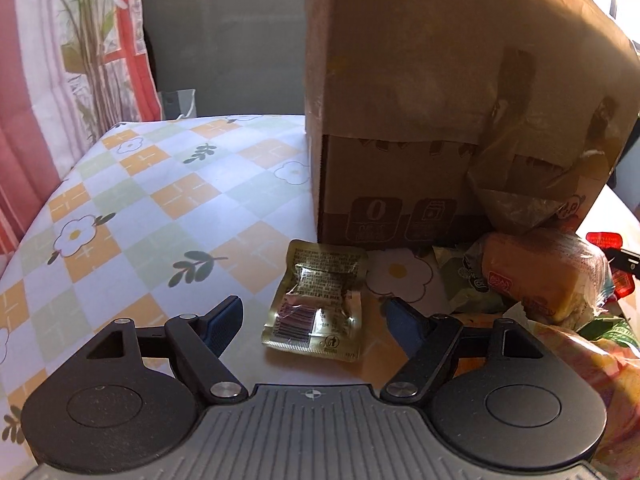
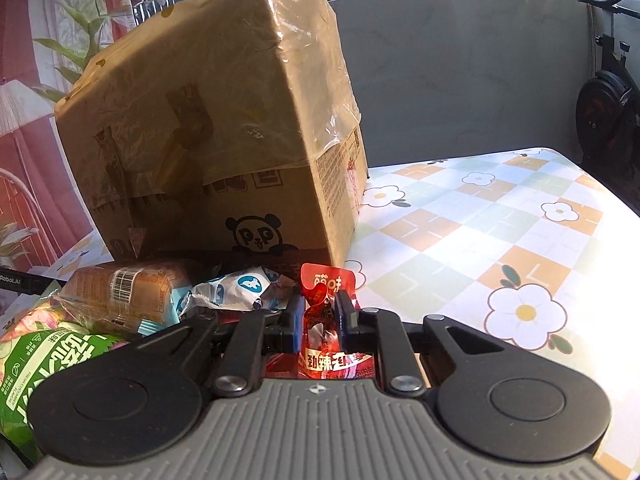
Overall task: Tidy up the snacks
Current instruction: 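Close the left tool on the gold clear packet while the right tool grasps the red candy packet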
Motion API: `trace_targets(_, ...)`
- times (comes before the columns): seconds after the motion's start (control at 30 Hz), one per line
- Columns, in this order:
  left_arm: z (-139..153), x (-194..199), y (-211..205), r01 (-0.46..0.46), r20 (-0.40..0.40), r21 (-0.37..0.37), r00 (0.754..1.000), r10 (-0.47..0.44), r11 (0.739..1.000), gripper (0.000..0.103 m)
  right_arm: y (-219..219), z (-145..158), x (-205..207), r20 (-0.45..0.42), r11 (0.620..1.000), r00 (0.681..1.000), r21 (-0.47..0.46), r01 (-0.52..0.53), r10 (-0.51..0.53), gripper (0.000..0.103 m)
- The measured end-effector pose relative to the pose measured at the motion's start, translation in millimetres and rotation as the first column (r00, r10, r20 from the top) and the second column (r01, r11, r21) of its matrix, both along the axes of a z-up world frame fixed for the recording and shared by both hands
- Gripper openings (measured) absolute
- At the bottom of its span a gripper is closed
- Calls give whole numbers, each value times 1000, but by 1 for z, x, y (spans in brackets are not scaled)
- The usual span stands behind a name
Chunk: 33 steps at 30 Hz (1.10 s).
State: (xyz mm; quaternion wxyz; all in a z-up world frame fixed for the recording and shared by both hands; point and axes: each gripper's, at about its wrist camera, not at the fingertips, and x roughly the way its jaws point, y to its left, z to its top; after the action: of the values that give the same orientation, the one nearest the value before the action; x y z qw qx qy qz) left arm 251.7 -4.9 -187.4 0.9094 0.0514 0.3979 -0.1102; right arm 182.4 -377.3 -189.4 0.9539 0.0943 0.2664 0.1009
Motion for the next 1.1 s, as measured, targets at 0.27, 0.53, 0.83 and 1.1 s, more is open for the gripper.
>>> trace_targets(0.27, -19, 27, -1, -36, -20, 17, 999, 36, 999, 77, -1, 0, 0, -1, 1000, 1000, 5, 0, 0, 17)
trace_targets(0.53, -13, 25, -6, -13, -15, 35, 1000, 14, 999, 57, -3, 0, 0, -2, 1000, 1000, 18, -2, 2, 17)
trace_targets(0.83, -6, -17, -2, 18, 13, -31, 1000, -18, 999, 47, -3, 0, 0, -3, 1000, 1000, 14, -3, 3, 17)
trace_targets(1.1, 6, -33, 5, 13, 48, -66, 999, -10, 998, 47, 1, 2, -1, -2, 1000, 1000, -14, 5, -5, 17)
